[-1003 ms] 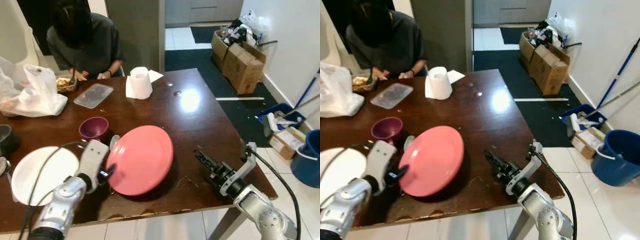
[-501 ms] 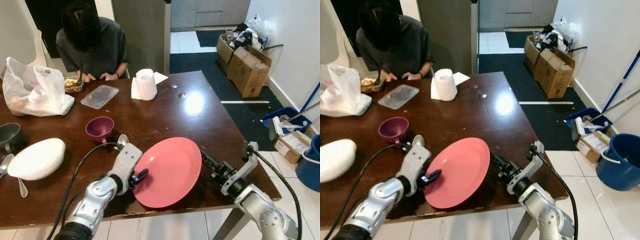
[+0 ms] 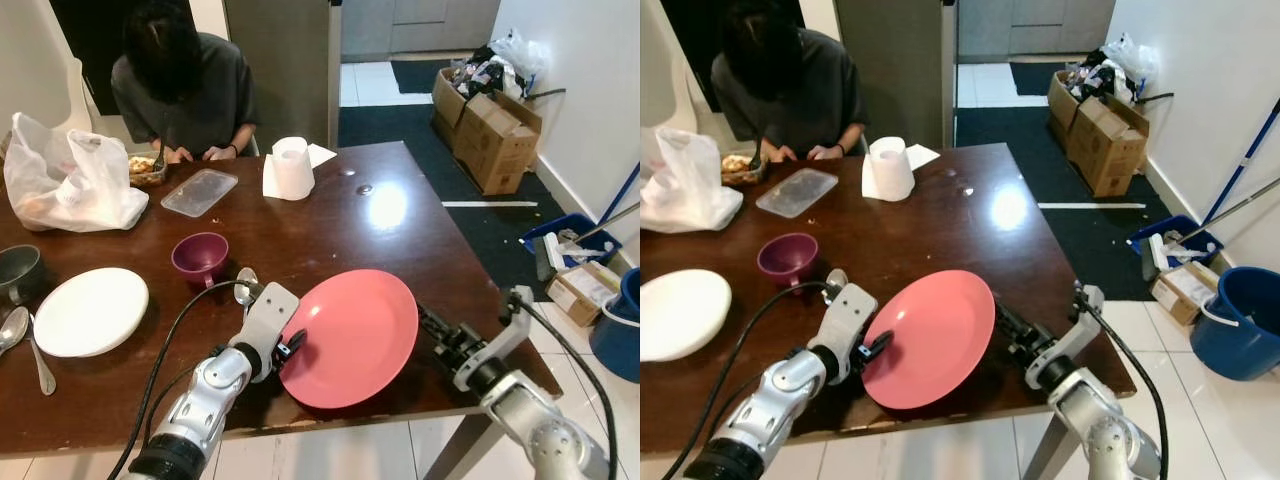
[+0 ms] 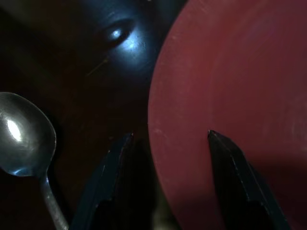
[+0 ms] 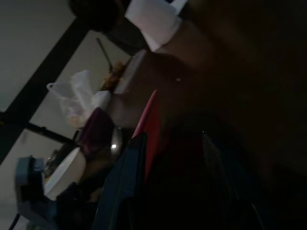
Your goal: Setting the table
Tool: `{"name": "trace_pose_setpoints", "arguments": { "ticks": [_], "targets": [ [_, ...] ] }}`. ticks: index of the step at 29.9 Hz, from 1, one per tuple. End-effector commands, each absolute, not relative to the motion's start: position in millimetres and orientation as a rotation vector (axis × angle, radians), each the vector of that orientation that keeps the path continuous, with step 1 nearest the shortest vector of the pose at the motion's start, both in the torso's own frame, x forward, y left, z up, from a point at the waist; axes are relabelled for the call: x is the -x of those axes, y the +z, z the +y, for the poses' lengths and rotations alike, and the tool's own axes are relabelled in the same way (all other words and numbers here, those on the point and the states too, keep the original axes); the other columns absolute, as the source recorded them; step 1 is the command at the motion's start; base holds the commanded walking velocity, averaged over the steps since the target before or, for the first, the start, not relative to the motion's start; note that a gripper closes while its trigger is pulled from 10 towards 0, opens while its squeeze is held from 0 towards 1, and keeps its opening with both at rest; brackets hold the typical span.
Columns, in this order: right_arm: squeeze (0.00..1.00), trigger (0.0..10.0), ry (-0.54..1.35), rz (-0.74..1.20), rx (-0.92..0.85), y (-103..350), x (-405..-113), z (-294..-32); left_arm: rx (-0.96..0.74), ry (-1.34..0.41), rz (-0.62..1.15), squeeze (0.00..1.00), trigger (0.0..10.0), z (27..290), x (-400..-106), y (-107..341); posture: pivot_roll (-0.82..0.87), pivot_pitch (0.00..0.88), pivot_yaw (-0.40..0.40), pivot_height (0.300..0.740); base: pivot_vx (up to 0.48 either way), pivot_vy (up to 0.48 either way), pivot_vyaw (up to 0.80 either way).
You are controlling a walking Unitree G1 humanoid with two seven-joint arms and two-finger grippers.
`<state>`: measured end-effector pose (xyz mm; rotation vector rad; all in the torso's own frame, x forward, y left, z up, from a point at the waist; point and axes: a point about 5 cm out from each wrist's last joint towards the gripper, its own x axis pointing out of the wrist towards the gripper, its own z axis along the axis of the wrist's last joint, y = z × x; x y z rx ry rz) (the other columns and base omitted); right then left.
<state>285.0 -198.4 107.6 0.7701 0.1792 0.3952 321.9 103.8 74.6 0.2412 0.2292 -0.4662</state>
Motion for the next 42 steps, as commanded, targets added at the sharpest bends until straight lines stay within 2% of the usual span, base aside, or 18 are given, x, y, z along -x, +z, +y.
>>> {"name": "trace_pose_setpoints", "arguments": {
  "ticks": [1, 7, 11, 25, 29, 32, 35, 41, 42],
  "targets": [
    [0.0, 10.0, 0.35, 0.207, -0.768, 99.5, -283.6, -202.5, -0.124, -0.416, 0.228, 0.0, 10.0, 115.8, -325.2, 79.5, -0.1, 0.0, 0.113, 0.74, 0.0, 0.0, 0.0],
    [0.0, 10.0, 0.326, 0.23, -0.764, 93.3, -282.4, -203.0, -0.014, -0.453, 0.132, 0.0, 10.0, 124.1, -331.2, 110.1, -0.1, 0.0, 0.113, 0.74, 0.0, 0.0, 0.0],
    [0.0, 10.0, 0.308, 0.241, -0.763, 90.1, -283.3, -203.4, -0.007, -0.51, 0.128, 0.0, 10.0, 124.5, -327.2, 113.9, -0.09, 0.0, 0.117, 0.74, 0.0, 0.0, 0.0],
    [0.0, 10.0, 0.357, 0.218, -0.773, 95.5, -280.4, -199.3, -0.031, -0.641, 0.266, 0.0, 10.0, 138.6, -291.2, 87.9, -0.08, 0.0, 0.117, 0.74, 0.0, 0.0, 0.0],
    [0.0, 10.0, 0.462, 0.127, -0.831, 114.1, -279.2, -191.5, -0.174, -0.589, 0.393, 0.0, 10.0, 144.9, -284.9, 52.7, -0.08, 0.0, 0.117, 0.74, 0.0, 0.0, 0.0],
    [0.0, 10.0, 0.506, 0.078, -0.875, 123.6, -277.7, -189.7, -0.188, -0.58, 0.427, 0.0, 10.0, 145.7, -282.9, 44.0, -0.09, 0.0, 0.117, 0.74, 0.0, 0.0, 0.0],
    [0.0, 10.0, 0.633, -0.049, -0.99, 149.7, -267.3, -186.1, -0.193, -0.581, 0.462, 0.0, 10.0, 142.7, -279.7, 35.6, -0.1, 0.0, 0.115, 0.74, 0.0, 0.0, 0.0],
    [0.0, 10.0, 0.658, -0.072, -1.0, 155.0, -262.2, -183.8, -0.191, -0.599, 0.449, 0.0, 10.0, 138.3, -280.4, 39.9, -0.1, 0.0, 0.112, 0.74, 0.0, 0.0, 0.0],
    [0.19, 10.0, 0.661, -0.07, -0.999, 154.9, -261.8, -183.3, -0.194, -0.601, 0.447, 0.0, 10.0, 137.8, -280.5, 40.1, -0.1, 0.0, 0.112, 0.74, 0.0, 0.0, 0.0]
  ]
}}
